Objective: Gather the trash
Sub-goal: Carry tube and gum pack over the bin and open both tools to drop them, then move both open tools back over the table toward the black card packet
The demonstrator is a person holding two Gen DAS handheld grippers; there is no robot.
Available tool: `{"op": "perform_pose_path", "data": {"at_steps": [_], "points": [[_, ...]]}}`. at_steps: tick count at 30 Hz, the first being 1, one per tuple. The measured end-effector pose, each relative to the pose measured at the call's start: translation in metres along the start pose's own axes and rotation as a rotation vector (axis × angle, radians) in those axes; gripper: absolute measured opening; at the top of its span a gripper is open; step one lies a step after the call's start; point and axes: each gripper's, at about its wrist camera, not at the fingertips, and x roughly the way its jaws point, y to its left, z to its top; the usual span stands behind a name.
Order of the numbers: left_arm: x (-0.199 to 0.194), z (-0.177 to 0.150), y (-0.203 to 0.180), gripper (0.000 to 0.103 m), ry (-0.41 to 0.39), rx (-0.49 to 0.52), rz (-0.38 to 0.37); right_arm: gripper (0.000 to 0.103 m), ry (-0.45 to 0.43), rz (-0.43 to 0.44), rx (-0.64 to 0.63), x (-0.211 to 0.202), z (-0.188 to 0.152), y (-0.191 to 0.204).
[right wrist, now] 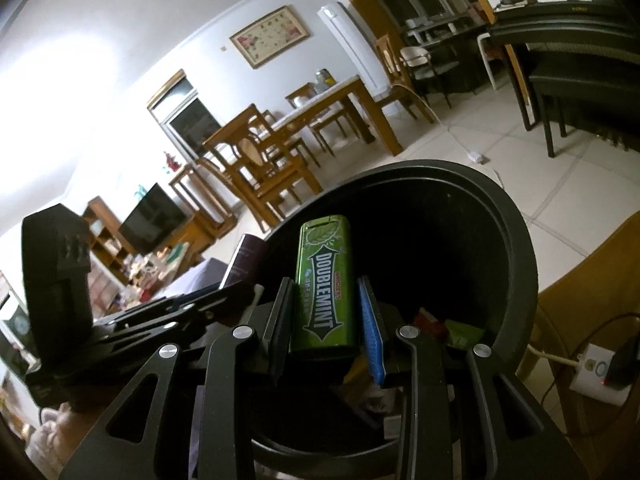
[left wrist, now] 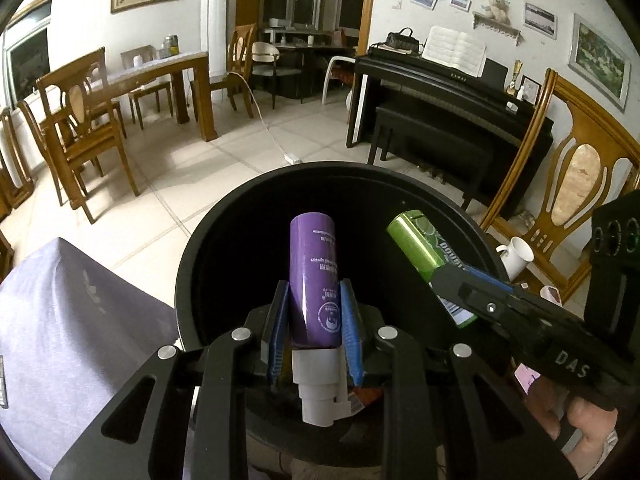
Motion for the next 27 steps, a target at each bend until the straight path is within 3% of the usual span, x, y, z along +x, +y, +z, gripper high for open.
{"op": "perform_pose_path", "data": {"at_steps": [4, 6, 10, 11, 13, 15, 22, 27], "points": [[0.000, -0.002, 0.002, 0.028, 0.012, -0.001, 0.013, 0.038, -0.004, 0.002, 0.003, -0.001, 0.003, -0.001], [-0.001, -0.003, 0.005, 0.028, 0.020, -0.008, 0.015, 0.052, -0.012, 0.000, 0.003, -0.006, 0.000, 0.009], [-0.012, -0.006, 0.012, 0.029, 0.019, -0.017, 0.025, 0.060, -0.021, -0.011, -0.007, -0.008, 0.000, 0.020], [-0.015, -0.007, 0.012, 0.032, 0.015, -0.022, 0.027, 0.064, -0.021, -0.013, -0.011, -0.009, 0.000, 0.023], [-0.026, -0.010, 0.020, 0.057, -0.001, -0.035, 0.039, 0.065, -0.020, -0.011, -0.021, -0.009, 0.000, 0.031], [-0.042, -0.015, 0.031, 0.066, -0.033, -0.054, 0.062, 0.068, -0.012, -0.004, -0.037, -0.008, -0.002, 0.042], [-0.101, -0.050, 0.099, 0.067, -0.035, -0.160, 0.139, 0.074, 0.063, 0.056, -0.147, 0.016, -0.019, 0.120], [-0.148, -0.092, 0.149, 0.081, -0.034, -0.204, 0.253, 0.075, 0.145, 0.122, -0.267, 0.044, -0.038, 0.195]]}}
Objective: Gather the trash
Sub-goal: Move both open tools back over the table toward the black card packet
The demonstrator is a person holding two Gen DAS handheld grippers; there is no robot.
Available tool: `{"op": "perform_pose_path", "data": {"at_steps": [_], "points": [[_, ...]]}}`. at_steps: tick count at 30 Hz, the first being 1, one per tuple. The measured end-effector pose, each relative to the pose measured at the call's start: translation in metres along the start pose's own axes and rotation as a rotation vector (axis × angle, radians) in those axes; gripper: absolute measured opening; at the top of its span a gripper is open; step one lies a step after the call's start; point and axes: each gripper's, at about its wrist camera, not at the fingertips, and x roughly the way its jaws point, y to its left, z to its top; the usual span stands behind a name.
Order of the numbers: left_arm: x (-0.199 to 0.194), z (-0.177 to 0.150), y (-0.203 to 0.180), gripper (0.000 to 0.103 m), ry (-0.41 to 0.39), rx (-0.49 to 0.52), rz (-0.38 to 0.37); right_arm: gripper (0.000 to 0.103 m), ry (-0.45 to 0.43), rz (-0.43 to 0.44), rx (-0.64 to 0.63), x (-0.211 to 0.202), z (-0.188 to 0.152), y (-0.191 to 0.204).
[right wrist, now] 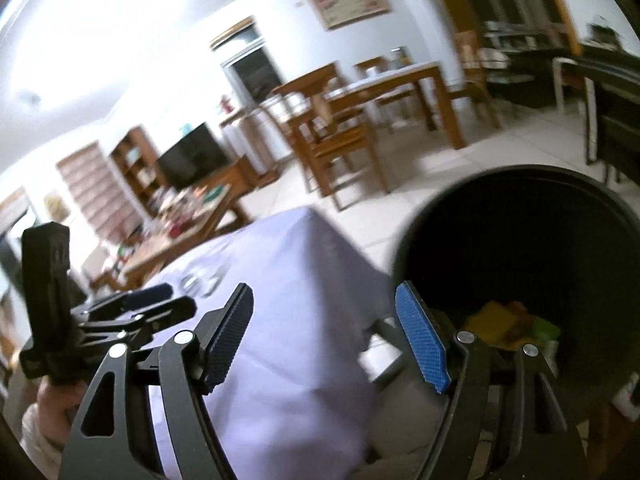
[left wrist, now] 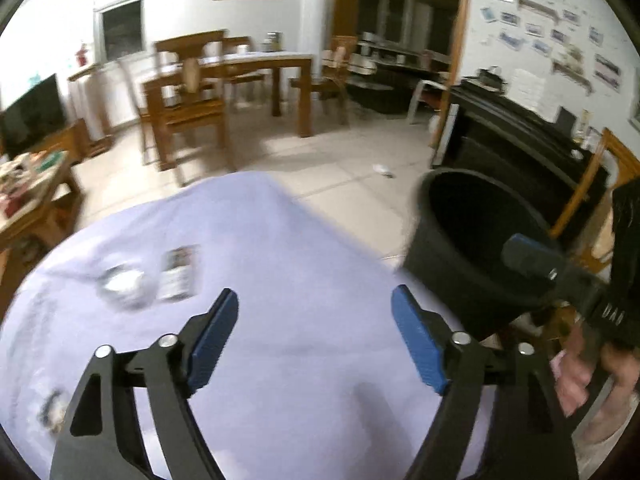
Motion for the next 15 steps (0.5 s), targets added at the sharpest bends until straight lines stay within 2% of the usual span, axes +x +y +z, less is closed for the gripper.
{"op": "perform_pose_path", "data": {"at_steps": [4, 7, 10, 15], "points": [[-0.020, -0.027, 0.059, 0.081, 0.039, -0.016, 0.103, 0.078, 0.069, 0.064, -0.086, 0.033, 0.003, 0.060], [-0.031, -0.050, 0.103, 0.094, 0.074, -0.025, 0.159, 0.078, 0.127, 0.105, -0.150, 0.061, 0.005, 0.107], [-0.037, -0.068, 0.139, 0.094, 0.108, -0.014, 0.233, 0.080, 0.171, 0.125, -0.220, 0.087, 0.007, 0.149], [-0.035, -0.089, 0.174, 0.094, 0.176, -0.020, 0.250, 0.082, 0.248, 0.125, -0.354, 0.147, 0.010, 0.212]]}}
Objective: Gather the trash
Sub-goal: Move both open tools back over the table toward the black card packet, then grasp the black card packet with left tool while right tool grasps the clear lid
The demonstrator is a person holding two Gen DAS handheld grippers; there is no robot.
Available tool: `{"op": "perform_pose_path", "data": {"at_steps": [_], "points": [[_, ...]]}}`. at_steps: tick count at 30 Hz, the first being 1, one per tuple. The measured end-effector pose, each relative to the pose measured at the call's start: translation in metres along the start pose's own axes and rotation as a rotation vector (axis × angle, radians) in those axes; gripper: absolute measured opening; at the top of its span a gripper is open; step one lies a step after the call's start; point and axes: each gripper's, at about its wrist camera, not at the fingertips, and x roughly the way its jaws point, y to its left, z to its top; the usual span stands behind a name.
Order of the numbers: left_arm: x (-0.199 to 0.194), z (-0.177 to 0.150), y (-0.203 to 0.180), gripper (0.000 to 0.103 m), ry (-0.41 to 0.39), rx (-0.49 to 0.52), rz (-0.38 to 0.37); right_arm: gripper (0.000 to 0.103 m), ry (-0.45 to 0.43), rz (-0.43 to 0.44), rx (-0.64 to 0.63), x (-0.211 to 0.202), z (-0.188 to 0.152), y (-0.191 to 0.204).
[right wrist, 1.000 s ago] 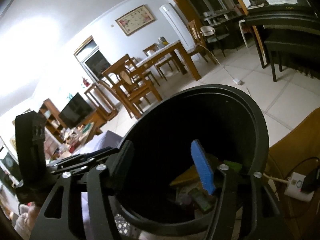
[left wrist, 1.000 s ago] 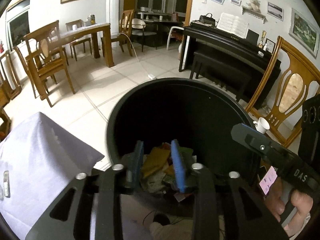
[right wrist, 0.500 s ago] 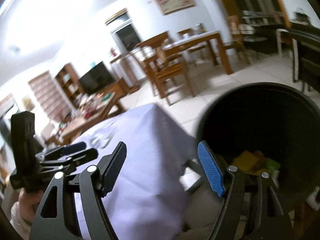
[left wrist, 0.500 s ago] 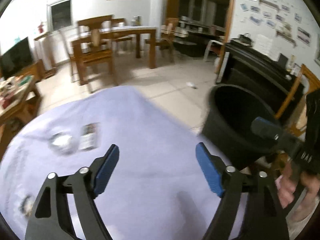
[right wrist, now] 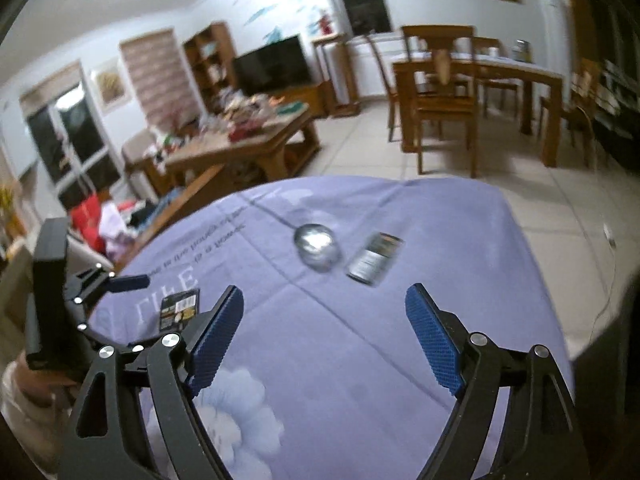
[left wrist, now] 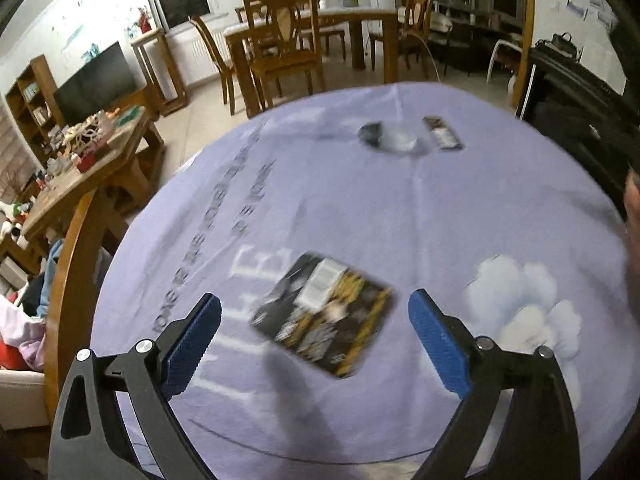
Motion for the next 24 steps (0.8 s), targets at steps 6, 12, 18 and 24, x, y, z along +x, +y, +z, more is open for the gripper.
{"op": "perform_pose_path", "data": {"at_steps": [6, 12, 18, 24], "points": [[0.005, -0.010, 0.018, 0.094, 0.033, -0.021, -0.100, 0.082, 0.094, -0.045, -0.094, 0.078, 0.027, 0.025], [0.009, -0.010, 0.015, 0.093, 0.053, 0.034, -0.158, 0.082, 0.145, -0.068, -0.103, 0.132, 0.041, 0.024], [0.009, -0.008, 0.010, 0.082, 0.040, 0.057, -0.173, 0.059, 0.191, -0.071, -0.114, 0.156, 0.038, 0.020], [0.008, -0.006, 0.007, 0.071, 0.026, 0.055, -0.170, 0.046, 0.199, -0.071, -0.151, 0.151, 0.033, 0.029]]}}
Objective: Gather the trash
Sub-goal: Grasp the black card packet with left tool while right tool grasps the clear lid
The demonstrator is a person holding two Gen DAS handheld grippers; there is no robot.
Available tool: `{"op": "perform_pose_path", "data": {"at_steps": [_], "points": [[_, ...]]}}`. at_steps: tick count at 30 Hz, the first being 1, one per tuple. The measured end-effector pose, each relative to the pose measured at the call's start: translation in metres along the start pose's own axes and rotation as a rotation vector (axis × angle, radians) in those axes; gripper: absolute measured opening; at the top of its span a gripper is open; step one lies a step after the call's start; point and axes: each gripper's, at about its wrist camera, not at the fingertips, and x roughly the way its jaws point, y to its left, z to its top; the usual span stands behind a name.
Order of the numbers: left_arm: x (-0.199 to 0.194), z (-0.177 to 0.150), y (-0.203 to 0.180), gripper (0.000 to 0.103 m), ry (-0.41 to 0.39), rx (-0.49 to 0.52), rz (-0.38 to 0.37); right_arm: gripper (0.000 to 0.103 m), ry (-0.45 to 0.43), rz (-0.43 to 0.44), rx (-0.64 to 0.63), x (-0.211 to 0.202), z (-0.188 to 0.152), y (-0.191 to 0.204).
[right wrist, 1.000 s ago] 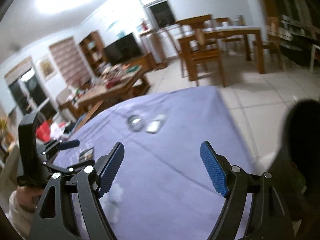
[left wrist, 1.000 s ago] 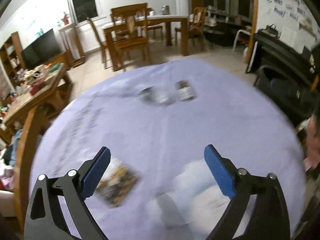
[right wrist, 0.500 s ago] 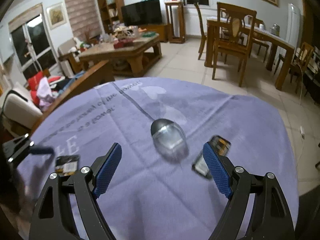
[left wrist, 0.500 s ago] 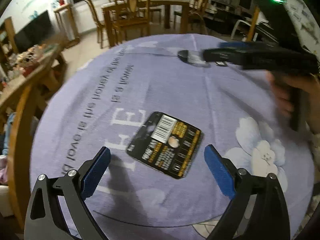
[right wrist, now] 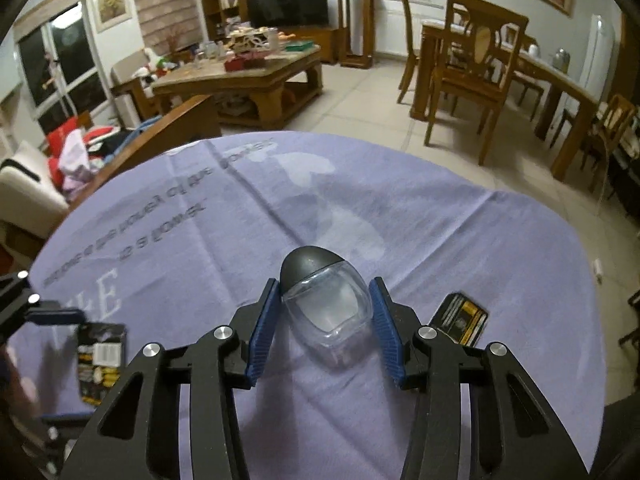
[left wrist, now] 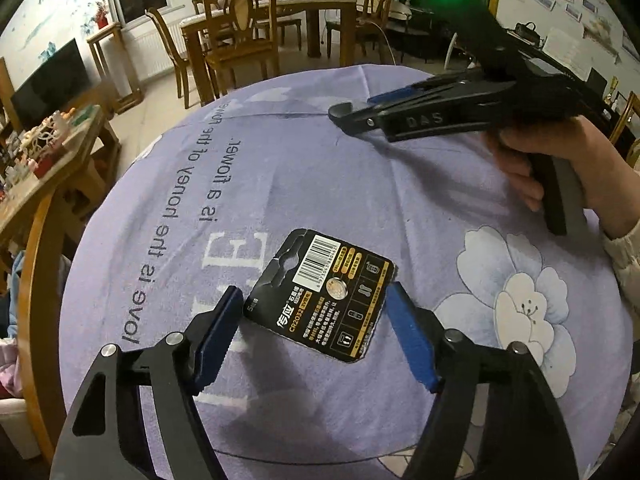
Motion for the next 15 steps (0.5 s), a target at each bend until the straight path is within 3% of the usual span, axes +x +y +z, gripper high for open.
{"op": "perform_pose_path", "data": {"at_steps": [7, 15], "points": [[-0.010, -0.007, -0.001, 0.071, -0.029, -0.024, -0.018, 0.046, -0.088, 0.080, 0.014, -0.055, -0.024, 0.008], [-0.053, 0.008, -0.046, 0.071, -0.190, -0.025, -0.020, 0.046, -0.261, 0.144, 0.130, -0.141, -0.071, -0.012]]}}
